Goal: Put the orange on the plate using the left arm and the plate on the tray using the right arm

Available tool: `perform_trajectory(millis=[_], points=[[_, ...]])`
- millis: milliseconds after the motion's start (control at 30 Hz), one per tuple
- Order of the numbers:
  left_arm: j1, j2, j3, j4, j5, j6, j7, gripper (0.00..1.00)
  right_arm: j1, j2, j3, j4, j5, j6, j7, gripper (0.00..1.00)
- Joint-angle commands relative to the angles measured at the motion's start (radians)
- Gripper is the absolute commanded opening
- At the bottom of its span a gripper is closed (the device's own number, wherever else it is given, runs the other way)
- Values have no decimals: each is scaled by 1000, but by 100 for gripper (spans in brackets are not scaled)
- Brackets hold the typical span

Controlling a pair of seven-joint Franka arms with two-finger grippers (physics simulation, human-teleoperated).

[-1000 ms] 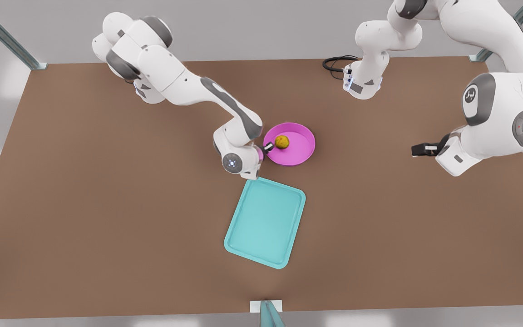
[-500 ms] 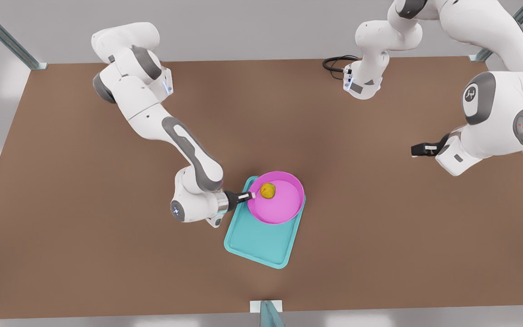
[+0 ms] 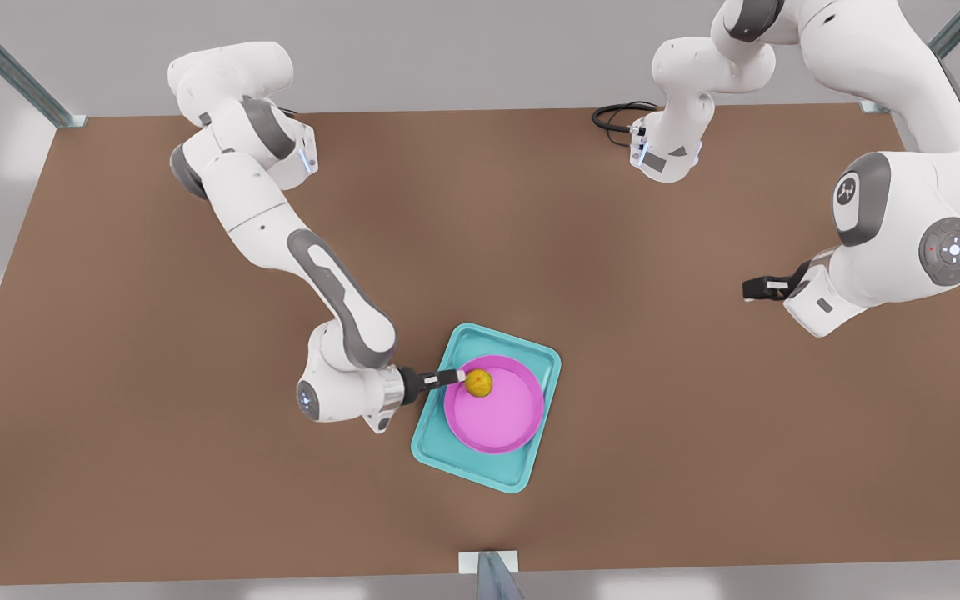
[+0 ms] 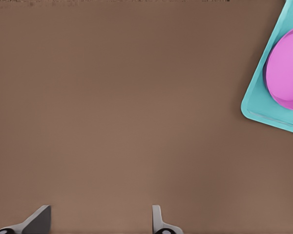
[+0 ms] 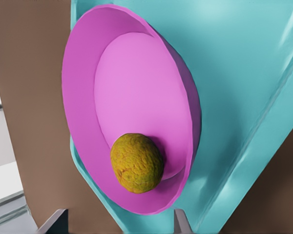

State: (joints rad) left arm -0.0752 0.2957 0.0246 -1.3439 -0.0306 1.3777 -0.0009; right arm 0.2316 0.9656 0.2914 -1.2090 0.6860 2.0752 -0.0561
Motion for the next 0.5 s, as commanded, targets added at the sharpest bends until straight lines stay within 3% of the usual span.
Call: perform_trajectory(millis=[0, 100, 167, 233, 333, 367, 467], points=[[-3, 2, 0, 0, 0, 8, 1, 100, -31, -60, -1, -1, -92, -130, 18, 100], [-3, -10, 0, 0, -3, -2, -5, 100, -75, -231, -34, 155, -634, -667, 16, 100], [-1, -12, 6, 3, -2, 6, 2, 100, -8, -475, -29, 157, -965, -817, 22, 100], [-3, -23, 6, 3, -2, 3, 2, 100, 3, -626, -37, 180, -965, -908, 16, 100], [-3, -23, 6, 3, -2, 0, 2, 100, -60, -884, -106, -67, -863, -868, 15, 100], [-3, -23, 6, 3, 0, -2, 2, 100, -60, -926, -153, -128, -813, -845, 15, 100], [-3, -24, 6, 3, 0, -3, 4, 100, -60, -949, -159, -159, -815, -842, 16, 100]])
